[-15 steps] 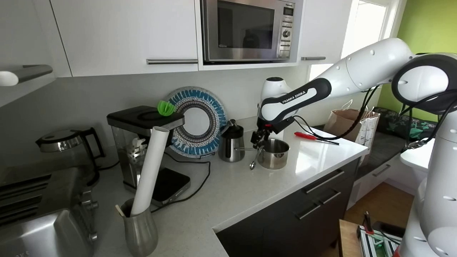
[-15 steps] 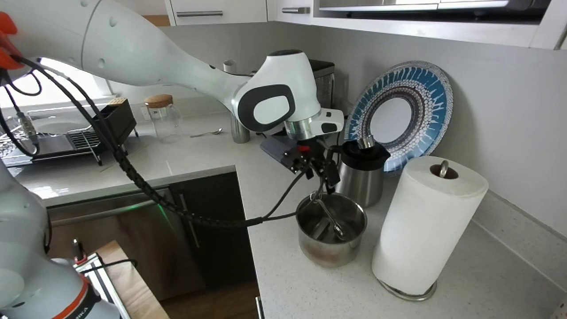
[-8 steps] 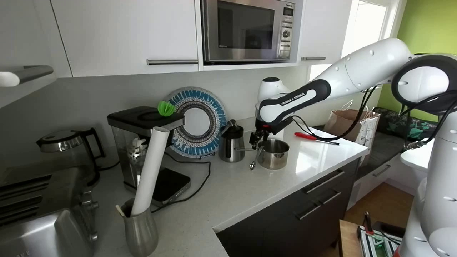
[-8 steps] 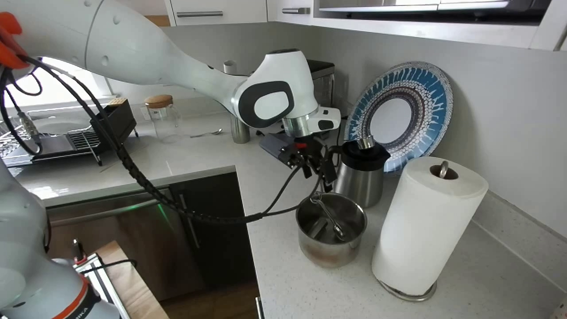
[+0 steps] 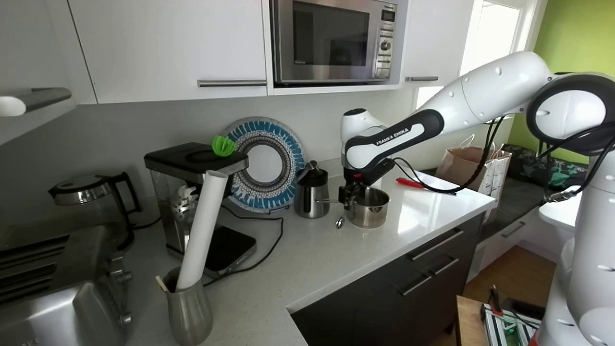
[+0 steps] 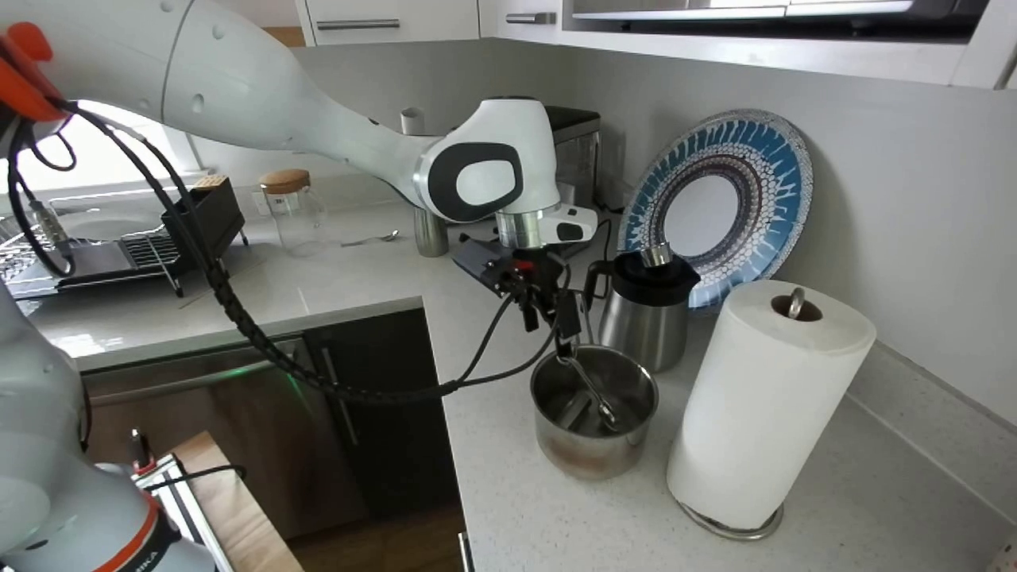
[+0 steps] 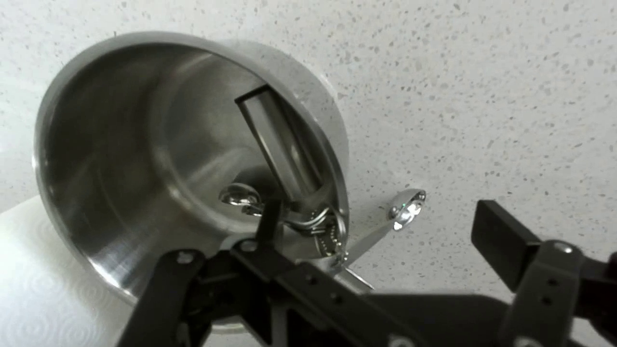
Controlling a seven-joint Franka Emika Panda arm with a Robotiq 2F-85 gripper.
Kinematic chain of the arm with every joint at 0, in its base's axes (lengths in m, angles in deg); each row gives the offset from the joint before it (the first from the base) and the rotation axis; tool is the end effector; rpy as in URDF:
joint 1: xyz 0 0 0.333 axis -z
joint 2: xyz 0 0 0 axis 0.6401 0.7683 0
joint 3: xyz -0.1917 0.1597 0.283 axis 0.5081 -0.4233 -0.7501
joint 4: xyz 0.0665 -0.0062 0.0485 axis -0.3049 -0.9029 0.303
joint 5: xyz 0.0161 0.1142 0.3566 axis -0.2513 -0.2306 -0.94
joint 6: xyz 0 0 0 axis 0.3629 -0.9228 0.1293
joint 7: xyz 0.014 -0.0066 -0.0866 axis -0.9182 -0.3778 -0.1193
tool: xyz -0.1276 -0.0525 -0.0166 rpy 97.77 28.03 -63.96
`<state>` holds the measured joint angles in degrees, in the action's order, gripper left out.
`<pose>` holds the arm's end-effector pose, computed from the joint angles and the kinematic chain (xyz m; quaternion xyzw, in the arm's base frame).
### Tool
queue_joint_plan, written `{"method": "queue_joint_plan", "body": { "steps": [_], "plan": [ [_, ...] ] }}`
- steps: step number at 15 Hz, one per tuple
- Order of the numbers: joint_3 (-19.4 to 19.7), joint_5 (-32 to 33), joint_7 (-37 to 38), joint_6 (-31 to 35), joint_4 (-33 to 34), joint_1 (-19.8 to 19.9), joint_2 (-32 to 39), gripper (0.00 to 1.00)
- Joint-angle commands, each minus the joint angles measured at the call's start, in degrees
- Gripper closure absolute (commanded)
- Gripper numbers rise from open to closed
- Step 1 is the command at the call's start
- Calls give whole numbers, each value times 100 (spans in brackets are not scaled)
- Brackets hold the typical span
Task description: Remove the measuring spoons from the silver pot and put them on the left side of the counter
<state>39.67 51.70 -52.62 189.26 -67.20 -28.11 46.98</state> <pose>0.5209 -0.2432 0.4579 0.9804 -0.1688 0.0200 0.0994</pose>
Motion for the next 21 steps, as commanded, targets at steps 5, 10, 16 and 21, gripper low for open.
{"method": "queue_joint_plan", "body": {
  "steps": [5, 10, 16, 21],
  "plan": [
    [47, 179, 708, 462, 66, -4, 242, 45],
    [80, 282, 919, 505, 127, -22, 325, 83],
    [74, 460, 998, 438, 219, -47, 294, 95],
    [64, 522, 969, 401, 185, -65, 224, 98]
  ]
}}
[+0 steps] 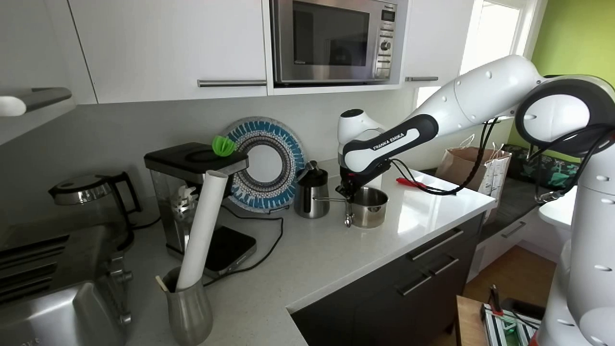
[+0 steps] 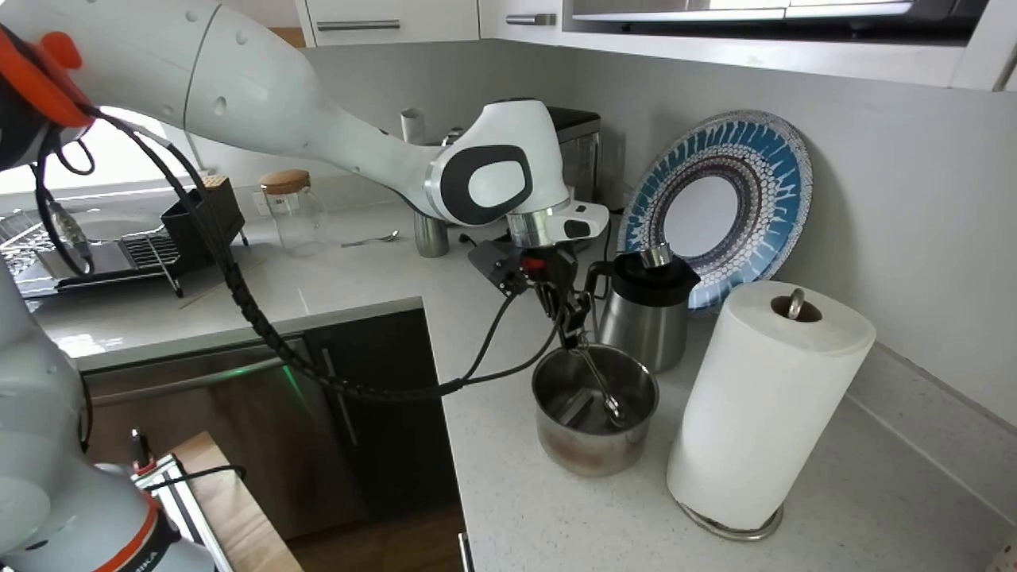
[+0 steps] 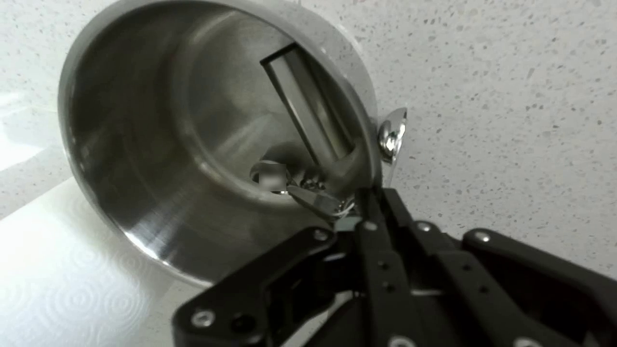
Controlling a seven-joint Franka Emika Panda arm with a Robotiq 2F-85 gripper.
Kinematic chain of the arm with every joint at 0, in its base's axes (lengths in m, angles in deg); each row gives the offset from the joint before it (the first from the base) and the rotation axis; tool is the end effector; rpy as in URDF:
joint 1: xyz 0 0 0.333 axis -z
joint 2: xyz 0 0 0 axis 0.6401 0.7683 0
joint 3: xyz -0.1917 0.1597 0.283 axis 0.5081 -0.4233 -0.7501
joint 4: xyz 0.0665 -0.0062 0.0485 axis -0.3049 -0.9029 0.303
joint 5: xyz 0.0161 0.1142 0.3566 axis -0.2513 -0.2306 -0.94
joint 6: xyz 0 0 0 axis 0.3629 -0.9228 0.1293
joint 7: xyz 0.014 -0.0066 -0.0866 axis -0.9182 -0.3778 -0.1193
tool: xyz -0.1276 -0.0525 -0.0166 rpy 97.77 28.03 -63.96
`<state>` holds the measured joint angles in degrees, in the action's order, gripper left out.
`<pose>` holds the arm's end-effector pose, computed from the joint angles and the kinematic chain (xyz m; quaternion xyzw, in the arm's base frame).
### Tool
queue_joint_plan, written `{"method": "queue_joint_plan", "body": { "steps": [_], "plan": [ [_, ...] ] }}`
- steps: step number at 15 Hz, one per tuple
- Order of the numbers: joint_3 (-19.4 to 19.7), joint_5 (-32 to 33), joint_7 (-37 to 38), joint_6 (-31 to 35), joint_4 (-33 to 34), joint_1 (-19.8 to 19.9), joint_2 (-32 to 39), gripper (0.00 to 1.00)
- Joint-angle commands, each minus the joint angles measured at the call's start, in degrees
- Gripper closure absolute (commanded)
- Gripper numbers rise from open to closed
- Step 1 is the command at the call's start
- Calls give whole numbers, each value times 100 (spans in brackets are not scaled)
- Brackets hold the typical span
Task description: Remove the measuring spoons from the silver pot and put them on the left side of the counter
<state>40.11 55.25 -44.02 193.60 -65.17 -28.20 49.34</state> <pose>0.5412 -0.2551 0.4591 0.9647 -0.2217 0.0579 0.1295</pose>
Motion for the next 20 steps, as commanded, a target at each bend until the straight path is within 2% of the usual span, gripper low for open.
{"method": "queue_joint_plan", "body": {
  "steps": [1, 3, 5, 9, 11, 12, 14, 17, 20],
  "plan": [
    [10, 210, 69, -76, -40, -71, -52, 98],
    [4, 304, 33, -55, -79, -92, -106, 98],
    [25, 754, 139, 37, -146, -152, -173, 98],
    [-96, 534, -553, 257, -324, -125, -408, 98],
    [-98, 950, -624, 307, -383, -183, -465, 98],
    [-131, 1053, -923, 296, -435, -193, -507, 98],
    [-189, 736, -1560, 335, -469, -151, -521, 98],
    [-235, -352, -2517, 482, -476, -46, -504, 98],
    [-204, -615, -2778, 383, -443, -38, -519, 98]
  ]
}}
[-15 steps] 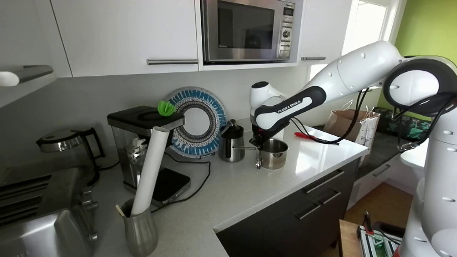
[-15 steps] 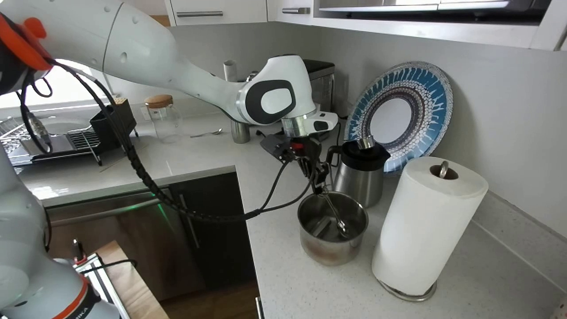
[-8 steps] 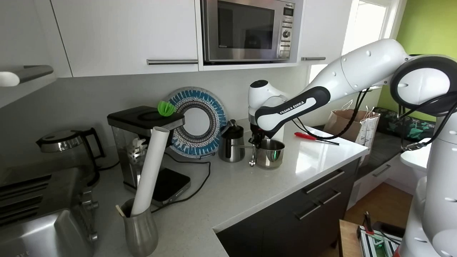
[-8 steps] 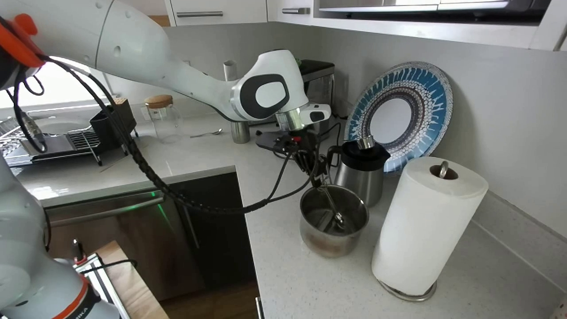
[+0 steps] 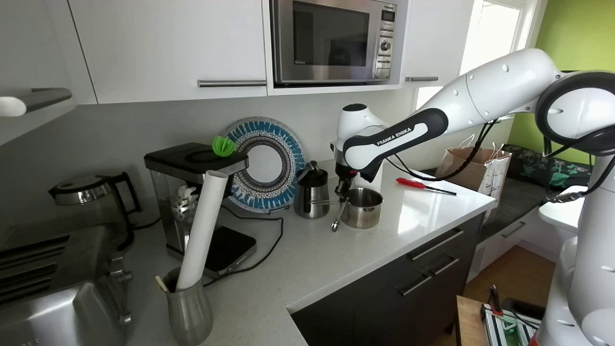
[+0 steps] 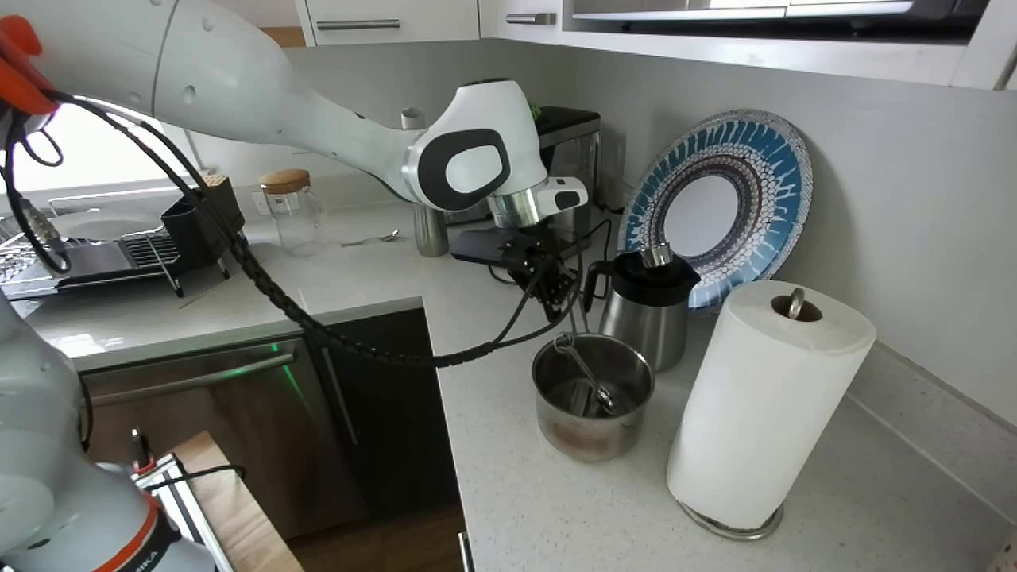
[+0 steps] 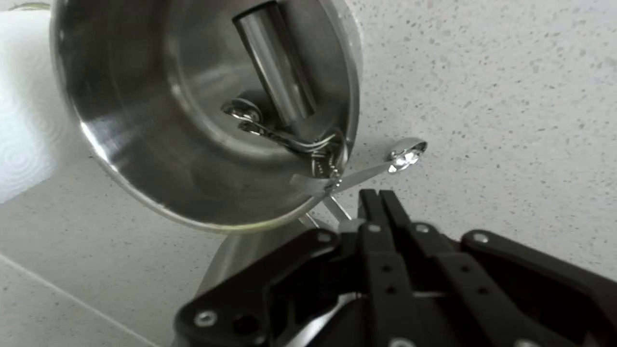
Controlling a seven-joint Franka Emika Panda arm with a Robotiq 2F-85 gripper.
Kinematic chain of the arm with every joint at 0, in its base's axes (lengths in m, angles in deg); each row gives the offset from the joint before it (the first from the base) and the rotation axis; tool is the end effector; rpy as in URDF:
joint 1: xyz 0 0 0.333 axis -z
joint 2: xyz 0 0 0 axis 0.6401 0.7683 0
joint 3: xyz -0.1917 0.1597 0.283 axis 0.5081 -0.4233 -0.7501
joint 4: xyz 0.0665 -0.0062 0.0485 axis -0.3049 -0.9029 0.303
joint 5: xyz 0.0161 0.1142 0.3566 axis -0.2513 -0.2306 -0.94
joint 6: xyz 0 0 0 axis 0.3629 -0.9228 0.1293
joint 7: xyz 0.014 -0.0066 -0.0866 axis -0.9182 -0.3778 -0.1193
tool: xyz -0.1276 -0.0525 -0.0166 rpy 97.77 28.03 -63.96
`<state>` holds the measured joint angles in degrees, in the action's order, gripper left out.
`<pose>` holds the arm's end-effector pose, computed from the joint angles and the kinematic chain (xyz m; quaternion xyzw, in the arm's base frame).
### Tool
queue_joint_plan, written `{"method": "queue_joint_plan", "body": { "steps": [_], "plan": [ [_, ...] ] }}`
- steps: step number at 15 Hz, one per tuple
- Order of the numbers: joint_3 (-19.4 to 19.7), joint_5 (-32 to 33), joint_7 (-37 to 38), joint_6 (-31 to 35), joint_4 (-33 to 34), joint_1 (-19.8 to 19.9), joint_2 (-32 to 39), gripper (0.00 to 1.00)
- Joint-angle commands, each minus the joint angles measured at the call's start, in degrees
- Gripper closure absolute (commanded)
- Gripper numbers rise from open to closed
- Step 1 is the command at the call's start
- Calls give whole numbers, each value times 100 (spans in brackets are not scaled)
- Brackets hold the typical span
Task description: Remove the measuring spoons from the silver pot and put them on the left side of the counter
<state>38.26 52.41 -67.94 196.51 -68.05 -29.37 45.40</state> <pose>0.5405 -0.2196 0.4796 0.9900 -0.0047 0.0750 0.1197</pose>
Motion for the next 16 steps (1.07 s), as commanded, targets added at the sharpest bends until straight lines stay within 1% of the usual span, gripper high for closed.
{"method": "queue_joint_plan", "body": {
  "steps": [1, 2, 3, 5, 6, 7, 9, 10, 12, 13, 14, 16],
  "plan": [
    [-13, -293, -369, 27, -148, 73, -141, 98],
    [-6, -195, -275, -28, -138, 65, -147, 79],
    [6, -67, -142, -27, -132, 57, -141, 66],
    [17, -47, -34, 20, -107, 61, -108, 54],
    [17, -70, -7, 7, -83, 64, -73, 45],
    [21, -97, 61, -22, -49, 70, -32, 38],
    [43, -109, 394, -54, 37, 83, 87, 23],
    [51, -83, 628, -66, 63, 78, 131, 19],
    [57, -77, 1167, -154, 130, 57, 223, 18],
    [61, -61, 1449, -164, 138, 44, 254, 16],
    [58, -139, 1608, -167, 153, 47, 291, 20],
    [64, -197, 1951, -169, 157, 48, 327, 21]
  ]
}}
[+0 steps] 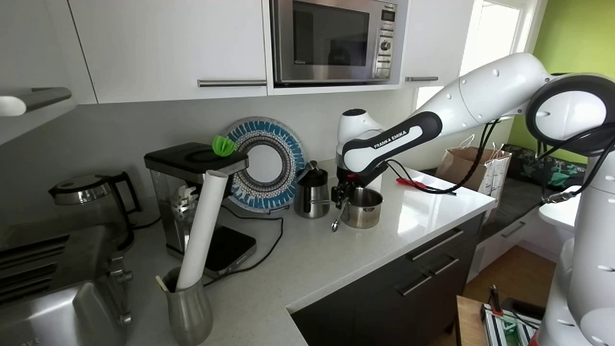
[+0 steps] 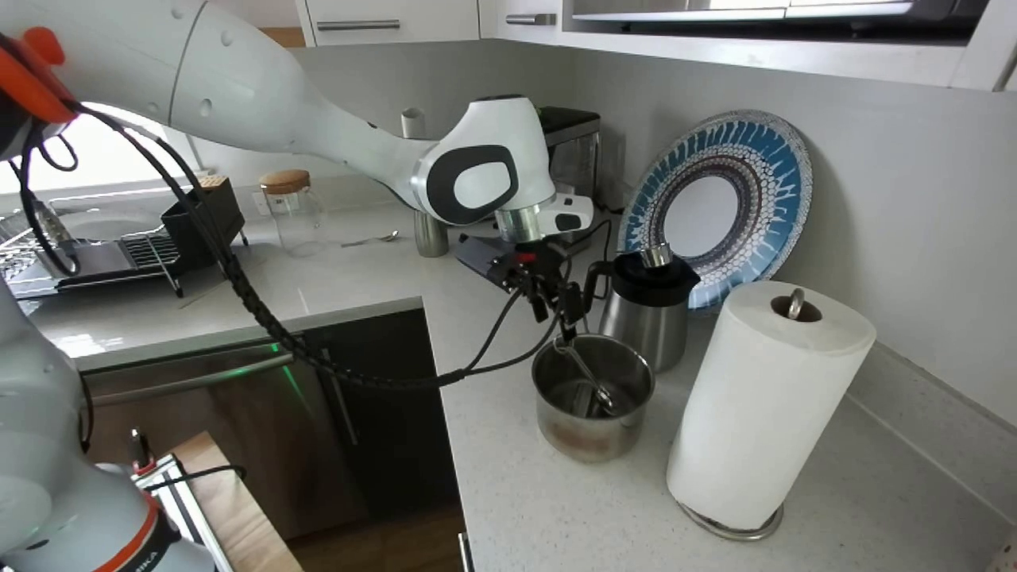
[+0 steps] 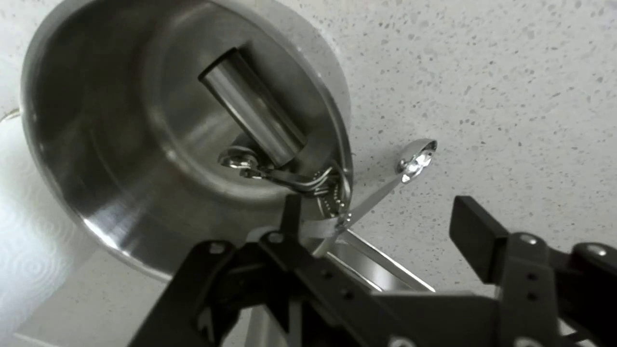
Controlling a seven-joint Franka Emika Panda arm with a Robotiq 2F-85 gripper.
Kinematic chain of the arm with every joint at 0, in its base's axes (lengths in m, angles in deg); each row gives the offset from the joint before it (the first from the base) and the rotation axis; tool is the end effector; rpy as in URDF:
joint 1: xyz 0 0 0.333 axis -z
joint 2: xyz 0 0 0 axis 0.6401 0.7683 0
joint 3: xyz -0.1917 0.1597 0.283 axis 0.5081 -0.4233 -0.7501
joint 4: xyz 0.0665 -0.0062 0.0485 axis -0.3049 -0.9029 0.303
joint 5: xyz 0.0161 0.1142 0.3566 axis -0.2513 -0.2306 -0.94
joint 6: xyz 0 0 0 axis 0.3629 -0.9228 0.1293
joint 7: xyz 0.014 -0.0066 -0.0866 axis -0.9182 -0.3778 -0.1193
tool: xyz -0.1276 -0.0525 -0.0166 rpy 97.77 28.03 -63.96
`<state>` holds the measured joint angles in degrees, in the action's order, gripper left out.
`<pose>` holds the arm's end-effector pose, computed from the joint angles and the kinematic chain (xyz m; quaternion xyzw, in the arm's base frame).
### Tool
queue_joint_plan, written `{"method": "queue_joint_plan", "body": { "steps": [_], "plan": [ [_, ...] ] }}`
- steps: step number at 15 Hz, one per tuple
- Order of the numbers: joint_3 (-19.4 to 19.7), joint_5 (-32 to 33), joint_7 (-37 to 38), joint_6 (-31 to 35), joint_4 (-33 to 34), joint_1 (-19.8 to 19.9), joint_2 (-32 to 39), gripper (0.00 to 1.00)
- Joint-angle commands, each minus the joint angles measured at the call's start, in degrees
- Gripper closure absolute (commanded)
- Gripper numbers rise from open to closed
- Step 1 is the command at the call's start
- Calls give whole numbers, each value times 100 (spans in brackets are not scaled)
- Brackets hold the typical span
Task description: Remove the measuring spoons from the silver pot and put them on the left side of the counter
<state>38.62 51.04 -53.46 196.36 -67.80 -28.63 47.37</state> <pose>0.5417 -0.2301 0.4615 0.9816 -0.1447 0.0742 0.1005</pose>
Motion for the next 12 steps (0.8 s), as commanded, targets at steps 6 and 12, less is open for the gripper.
{"method": "queue_joint_plan", "body": {
  "steps": [6, 12],
  "plan": [
    [59, 7, 1080, -103, 234, -34, 191, 44],
    [46, 9, 1045, -288, 302, -41, 187, 72]
  ]
}}
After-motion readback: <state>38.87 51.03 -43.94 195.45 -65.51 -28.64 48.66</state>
